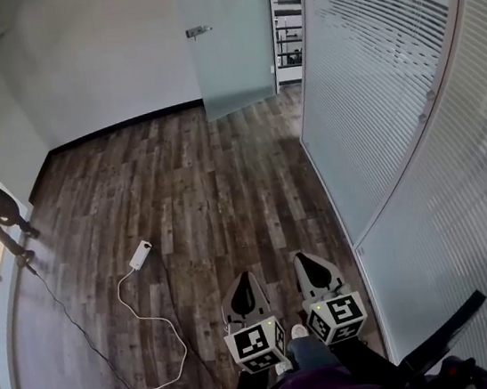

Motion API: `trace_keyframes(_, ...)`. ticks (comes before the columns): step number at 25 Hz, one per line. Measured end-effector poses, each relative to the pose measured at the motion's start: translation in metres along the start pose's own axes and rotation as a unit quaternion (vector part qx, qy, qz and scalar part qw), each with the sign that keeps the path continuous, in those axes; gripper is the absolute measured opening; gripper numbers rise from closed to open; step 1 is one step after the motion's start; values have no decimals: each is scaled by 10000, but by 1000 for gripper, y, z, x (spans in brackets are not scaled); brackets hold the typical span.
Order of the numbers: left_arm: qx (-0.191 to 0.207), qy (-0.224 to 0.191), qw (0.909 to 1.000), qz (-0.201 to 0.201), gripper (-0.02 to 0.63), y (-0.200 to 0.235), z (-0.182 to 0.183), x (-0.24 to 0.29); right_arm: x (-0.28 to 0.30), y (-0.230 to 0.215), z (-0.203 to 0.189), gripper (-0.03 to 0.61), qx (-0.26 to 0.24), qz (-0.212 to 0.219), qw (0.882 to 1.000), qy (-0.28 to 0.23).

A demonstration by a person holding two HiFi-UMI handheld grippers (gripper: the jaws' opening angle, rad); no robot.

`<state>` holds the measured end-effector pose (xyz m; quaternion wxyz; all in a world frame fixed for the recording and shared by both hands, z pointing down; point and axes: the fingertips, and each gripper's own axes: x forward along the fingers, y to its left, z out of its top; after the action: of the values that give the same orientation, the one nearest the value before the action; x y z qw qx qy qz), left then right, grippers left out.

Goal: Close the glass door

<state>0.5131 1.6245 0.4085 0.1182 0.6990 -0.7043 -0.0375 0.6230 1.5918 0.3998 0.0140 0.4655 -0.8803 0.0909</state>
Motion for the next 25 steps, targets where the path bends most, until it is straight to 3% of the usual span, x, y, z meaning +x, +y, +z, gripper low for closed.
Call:
trace_keyframes(19,86,-89,9998,166,0,-1,26,185,175,-81,33,-3,-246,666,9975,45)
trace_keyframes(25,26,-156,9994,298,0,-4,27,215,199,-104,35,-3,-266,794,9964,95)
